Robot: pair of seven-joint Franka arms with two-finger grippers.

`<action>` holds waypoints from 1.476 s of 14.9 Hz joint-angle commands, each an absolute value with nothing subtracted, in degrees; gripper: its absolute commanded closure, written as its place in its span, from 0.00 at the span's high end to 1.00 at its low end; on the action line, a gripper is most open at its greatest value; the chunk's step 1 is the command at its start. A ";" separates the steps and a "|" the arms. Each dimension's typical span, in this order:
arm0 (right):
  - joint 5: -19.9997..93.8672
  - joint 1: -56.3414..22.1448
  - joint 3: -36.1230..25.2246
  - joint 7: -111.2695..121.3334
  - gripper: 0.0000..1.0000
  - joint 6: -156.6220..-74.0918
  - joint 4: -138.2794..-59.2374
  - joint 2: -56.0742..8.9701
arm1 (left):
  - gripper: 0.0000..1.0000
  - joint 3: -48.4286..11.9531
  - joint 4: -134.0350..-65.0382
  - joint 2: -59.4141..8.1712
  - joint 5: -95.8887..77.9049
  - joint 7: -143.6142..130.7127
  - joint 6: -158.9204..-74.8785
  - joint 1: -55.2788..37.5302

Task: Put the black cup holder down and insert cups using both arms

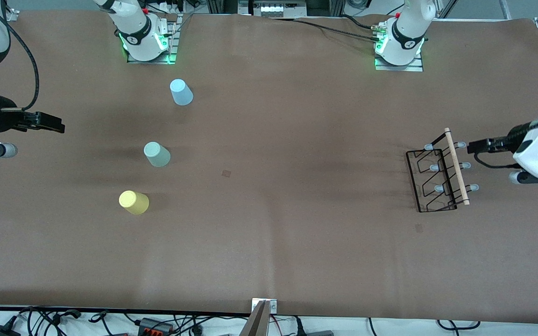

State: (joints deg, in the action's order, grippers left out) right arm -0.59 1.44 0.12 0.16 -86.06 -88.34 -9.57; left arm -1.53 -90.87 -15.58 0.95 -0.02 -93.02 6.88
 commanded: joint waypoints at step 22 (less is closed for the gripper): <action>0.35 1.23 0.09 -0.18 1.00 -94.66 -108.28 3.08 | 0.46 -2.20 -113.38 -13.71 2.46 5.27 -118.21 7.82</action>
